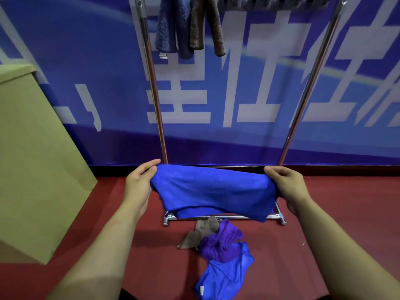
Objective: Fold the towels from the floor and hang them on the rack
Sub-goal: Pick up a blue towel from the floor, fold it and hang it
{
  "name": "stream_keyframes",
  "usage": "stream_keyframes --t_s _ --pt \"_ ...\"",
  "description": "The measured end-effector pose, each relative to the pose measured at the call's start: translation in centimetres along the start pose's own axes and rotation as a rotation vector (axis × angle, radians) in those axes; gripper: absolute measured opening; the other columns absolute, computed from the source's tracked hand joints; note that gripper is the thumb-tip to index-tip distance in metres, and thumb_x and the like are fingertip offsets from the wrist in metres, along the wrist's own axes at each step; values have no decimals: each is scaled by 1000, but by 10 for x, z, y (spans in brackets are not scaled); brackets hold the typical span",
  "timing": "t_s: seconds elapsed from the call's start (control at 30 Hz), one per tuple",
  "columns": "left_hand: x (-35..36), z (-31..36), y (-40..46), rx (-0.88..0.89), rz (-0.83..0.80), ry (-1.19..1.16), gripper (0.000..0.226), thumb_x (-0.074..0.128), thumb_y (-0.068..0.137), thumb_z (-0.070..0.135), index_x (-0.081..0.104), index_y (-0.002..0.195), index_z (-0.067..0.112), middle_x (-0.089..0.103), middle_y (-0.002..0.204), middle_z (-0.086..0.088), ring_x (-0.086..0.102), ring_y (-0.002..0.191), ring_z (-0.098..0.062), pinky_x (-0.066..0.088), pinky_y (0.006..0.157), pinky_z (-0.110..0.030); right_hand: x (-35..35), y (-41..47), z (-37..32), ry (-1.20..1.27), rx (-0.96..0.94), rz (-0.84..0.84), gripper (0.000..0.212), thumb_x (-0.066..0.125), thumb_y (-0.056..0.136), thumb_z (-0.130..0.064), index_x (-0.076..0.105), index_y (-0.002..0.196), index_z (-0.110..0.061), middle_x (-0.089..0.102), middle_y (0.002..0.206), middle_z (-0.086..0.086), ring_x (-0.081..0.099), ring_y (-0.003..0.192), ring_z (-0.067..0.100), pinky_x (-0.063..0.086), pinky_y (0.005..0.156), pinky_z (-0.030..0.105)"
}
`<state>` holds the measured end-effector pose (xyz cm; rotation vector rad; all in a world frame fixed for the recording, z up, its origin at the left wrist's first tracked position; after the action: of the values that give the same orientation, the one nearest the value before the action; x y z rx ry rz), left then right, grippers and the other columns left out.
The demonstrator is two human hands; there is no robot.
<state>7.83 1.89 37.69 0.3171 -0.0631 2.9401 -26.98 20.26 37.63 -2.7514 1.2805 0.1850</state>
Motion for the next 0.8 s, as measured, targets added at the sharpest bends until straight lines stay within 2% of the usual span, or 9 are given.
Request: stream_keyframes --t_s 0.13,0.2,0.27,0.33,0.43,0.53,0.63,0.73,0.8 --pt "-7 0 1 35 44 77 28 59 96 3 79 96 23 75 104 -12 66 97 -24 49 91 -44 -1 -1 -4 120 38 -8 6 73 90 -20 78 93 -17 76 98 2 65 90 16 52 84 37" --pt "-6 2 -1 68 56 107 26 60 96 3 77 99 23 76 101 -7 66 96 -19 49 93 -40 0 -1 -7 120 7 -19 10 69 92 -15 77 95 -20 76 104 -1 67 97 15 52 89 37" --pt "-6 3 -2 103 48 135 25 61 96 2 75 103 22 76 101 -2 68 97 -15 50 95 -33 0 -2 -10 102 -41 -18 16 67 93 -12 77 97 -25 75 104 0 65 92 14 52 82 38" --pt "-6 1 -2 94 28 116 27 64 94 0 74 108 21 76 105 -4 70 100 -18 52 96 -34 -1 -3 -14 71 -95 -7 21 67 92 -10 75 103 -27 74 106 4 64 87 15 53 78 37" --pt "-4 -2 -1 31 10 41 31 63 93 -5 72 115 14 75 107 -7 68 104 -22 51 100 -36 -2 -6 -18 35 -161 -1 28 68 91 -6 73 115 -20 74 110 4 68 96 14 54 88 30" --pt "0 -3 -2 -18 -52 -13 36 58 92 -11 69 118 12 72 118 -9 67 111 -20 48 105 -37 -3 -9 -22 84 -162 22 28 67 92 -6 72 117 -18 74 104 -2 69 84 -2 55 76 14" --pt "0 -1 -4 -39 -83 -26 40 56 92 -13 68 123 10 70 124 -11 65 118 -22 46 107 -37 -6 -9 -23 81 -184 68 25 70 92 -10 73 115 -19 73 99 -3 66 75 -9 53 70 11" --pt "0 3 -7 30 -13 -7 30 64 91 -4 74 114 14 74 118 -11 67 111 -22 49 103 -37 -7 -10 -24 100 -195 113 27 74 89 -13 73 115 -16 75 92 2 65 69 -8 51 67 8" --pt "1 7 -10 118 46 30 22 70 90 4 77 107 18 77 108 -2 69 103 -14 50 95 -28 -7 -13 -27 117 -206 128 25 76 88 -13 73 112 -15 74 88 -3 66 69 -10 50 66 6"
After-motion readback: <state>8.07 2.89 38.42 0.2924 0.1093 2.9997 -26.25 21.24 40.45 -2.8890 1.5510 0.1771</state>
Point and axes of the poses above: each hand's wrist, its own y-axis towards the middle knuckle, its own x-axis out of the palm, z = x × y, the point moved 2 cm from there along y, towards the middle knuckle
